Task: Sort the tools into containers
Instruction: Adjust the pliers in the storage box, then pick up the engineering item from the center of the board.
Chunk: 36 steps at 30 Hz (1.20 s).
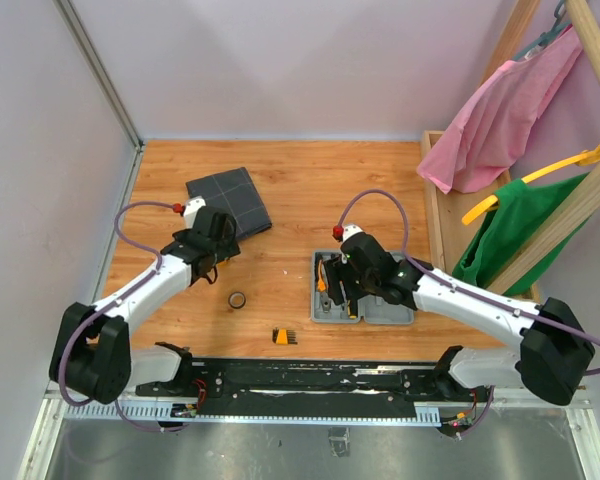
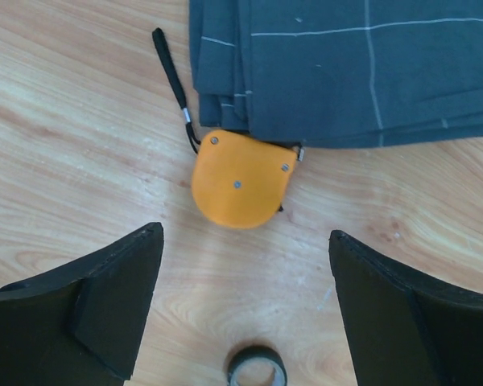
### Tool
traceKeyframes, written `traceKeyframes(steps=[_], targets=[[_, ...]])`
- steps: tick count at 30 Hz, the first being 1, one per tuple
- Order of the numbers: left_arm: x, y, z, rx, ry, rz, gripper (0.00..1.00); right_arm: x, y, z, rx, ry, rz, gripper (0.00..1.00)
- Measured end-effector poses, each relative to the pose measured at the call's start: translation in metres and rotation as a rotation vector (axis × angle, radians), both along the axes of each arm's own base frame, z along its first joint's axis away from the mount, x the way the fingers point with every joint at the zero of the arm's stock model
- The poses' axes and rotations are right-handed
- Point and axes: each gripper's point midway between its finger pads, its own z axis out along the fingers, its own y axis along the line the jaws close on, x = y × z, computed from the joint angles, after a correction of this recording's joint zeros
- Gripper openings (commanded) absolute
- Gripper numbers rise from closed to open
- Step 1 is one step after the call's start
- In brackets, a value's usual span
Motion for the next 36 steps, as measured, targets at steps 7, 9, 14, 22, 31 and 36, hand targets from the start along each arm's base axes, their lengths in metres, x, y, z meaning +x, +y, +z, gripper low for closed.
traceKeyframes(steps=[7,9,14,22,31,36], targets=[[0.011,0.013,-0.033,0.039,0.078,0.000,0.87,-0.004,0.002,0.005,0.045,-0.013,0.017,0.68],[0.014,0.012,-0.039,0.041,0.089,-0.009,0.87,-0.005,0.003,0.004,0.047,-0.007,0.023,0.68],[0.021,0.014,-0.050,0.049,0.098,-0.014,0.85,-0.007,0.005,0.003,0.053,0.001,0.034,0.68],[0.029,0.021,-0.070,0.055,0.141,-0.009,0.76,-0.008,0.006,-0.006,0.036,0.027,0.042,0.68],[0.039,0.020,-0.070,0.047,0.136,-0.036,0.55,-0.009,0.005,-0.015,0.008,0.041,0.052,0.68],[0.040,0.018,-0.070,0.039,0.134,-0.045,0.49,-0.009,0.005,-0.015,0.006,0.040,0.051,0.69]])
